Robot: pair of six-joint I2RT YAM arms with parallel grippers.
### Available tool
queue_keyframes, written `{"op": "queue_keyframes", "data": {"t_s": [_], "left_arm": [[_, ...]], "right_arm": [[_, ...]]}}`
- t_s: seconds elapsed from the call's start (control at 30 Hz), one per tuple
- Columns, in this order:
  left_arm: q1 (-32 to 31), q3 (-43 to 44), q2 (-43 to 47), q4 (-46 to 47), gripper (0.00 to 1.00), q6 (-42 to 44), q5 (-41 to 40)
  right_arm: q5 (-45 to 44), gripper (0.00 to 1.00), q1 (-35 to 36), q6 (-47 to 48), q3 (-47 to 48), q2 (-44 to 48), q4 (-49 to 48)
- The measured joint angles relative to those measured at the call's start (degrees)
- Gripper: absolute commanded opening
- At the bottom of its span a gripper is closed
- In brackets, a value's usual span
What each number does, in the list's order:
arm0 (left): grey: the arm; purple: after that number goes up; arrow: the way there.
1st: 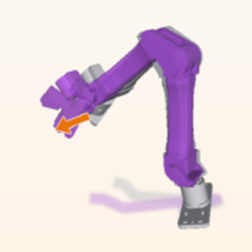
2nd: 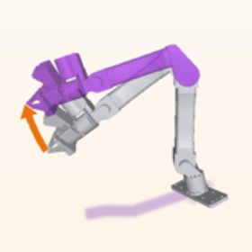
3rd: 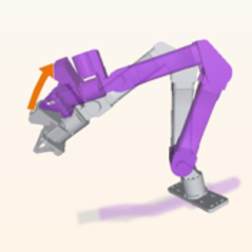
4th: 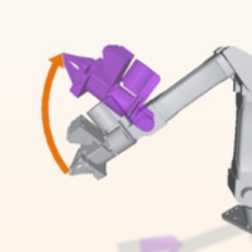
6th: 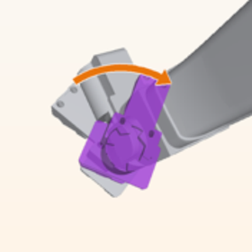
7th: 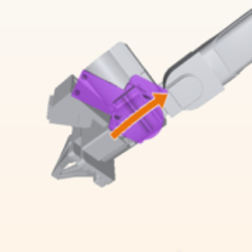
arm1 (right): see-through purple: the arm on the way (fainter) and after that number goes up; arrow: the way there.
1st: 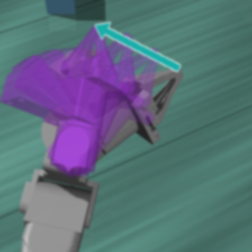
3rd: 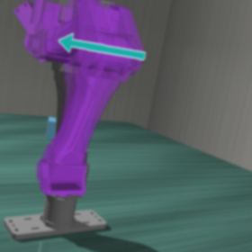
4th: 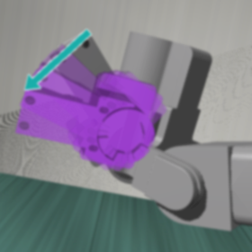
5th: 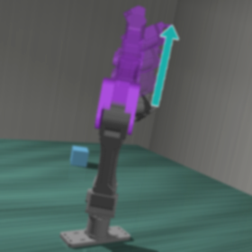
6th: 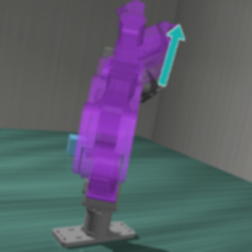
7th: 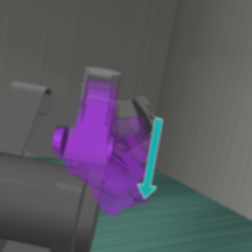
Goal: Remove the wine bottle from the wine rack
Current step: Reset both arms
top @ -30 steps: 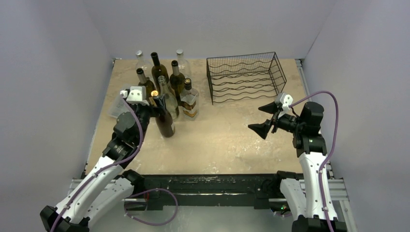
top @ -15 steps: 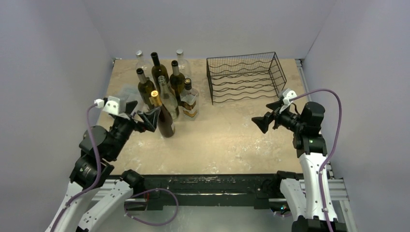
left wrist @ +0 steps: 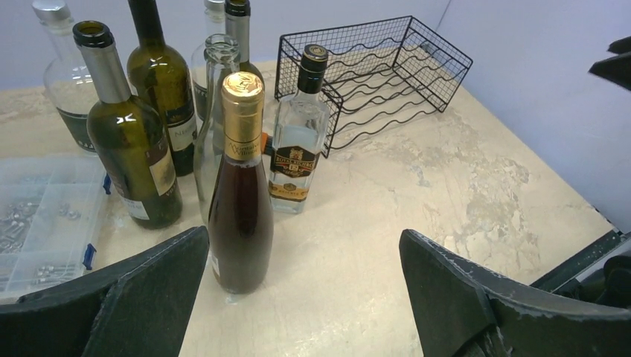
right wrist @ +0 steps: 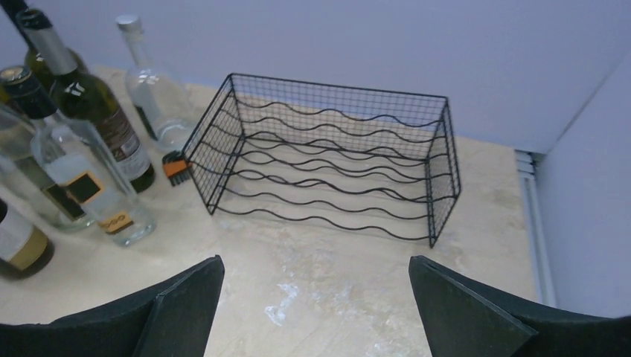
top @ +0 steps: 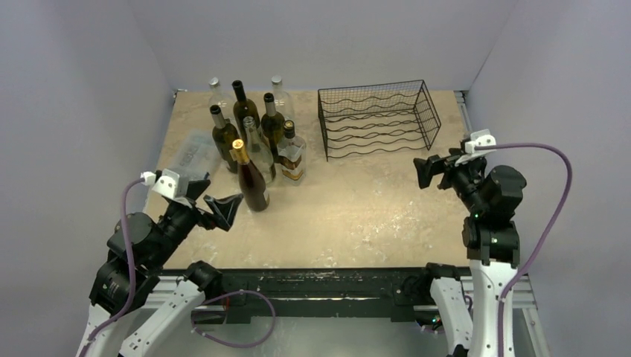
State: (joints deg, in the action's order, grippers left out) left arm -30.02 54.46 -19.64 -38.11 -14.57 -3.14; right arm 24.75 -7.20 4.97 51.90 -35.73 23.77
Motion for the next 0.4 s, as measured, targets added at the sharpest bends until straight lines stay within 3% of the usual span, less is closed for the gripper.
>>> {"op": "queue_keyframes", "data": {"t_s": [0.4], "left_arm": [[0.0,0.8,4.9,-3.6,1.0,-1.4,0.0]], "right_arm": [[-9.0,0.99,0.0,-3.5,3.2,4.4,5.6]]}}
